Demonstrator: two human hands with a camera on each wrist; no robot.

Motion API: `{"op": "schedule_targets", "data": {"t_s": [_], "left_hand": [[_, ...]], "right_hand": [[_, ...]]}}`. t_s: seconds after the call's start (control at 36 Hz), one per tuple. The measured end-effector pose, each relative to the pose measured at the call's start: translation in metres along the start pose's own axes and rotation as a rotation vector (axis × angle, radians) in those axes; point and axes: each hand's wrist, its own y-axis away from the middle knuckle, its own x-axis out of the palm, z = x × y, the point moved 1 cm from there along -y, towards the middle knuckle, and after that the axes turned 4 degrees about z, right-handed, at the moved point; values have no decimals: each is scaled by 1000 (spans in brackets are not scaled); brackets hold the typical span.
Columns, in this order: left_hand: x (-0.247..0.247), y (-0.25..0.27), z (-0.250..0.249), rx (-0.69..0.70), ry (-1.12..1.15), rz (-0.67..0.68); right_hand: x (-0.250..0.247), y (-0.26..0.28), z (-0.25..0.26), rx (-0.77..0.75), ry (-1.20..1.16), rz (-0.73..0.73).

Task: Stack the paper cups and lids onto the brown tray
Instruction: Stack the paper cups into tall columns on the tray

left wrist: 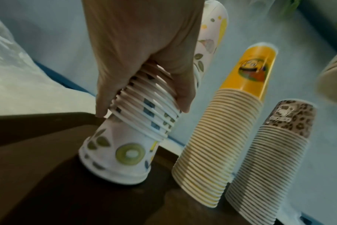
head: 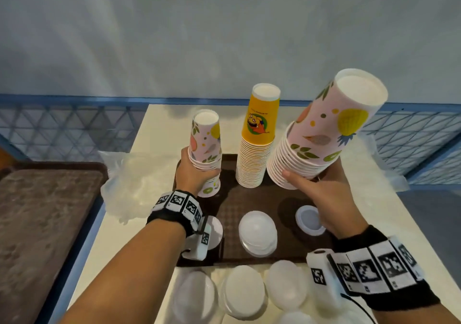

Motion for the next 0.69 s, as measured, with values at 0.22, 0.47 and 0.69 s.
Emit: {"op": "schedule_targets", "data": {"t_s": [0.22,0.47,0.69], "left_hand": [[5,-15,26,15,31,105],[-33,1,17,-46,1,132],[-128,84,23,-39,61,241]], "right_hand": [[13,-1,7,53,10,40],[78,-33,35,9,-70,144],[145,-85,30,14,-10,160]]}}
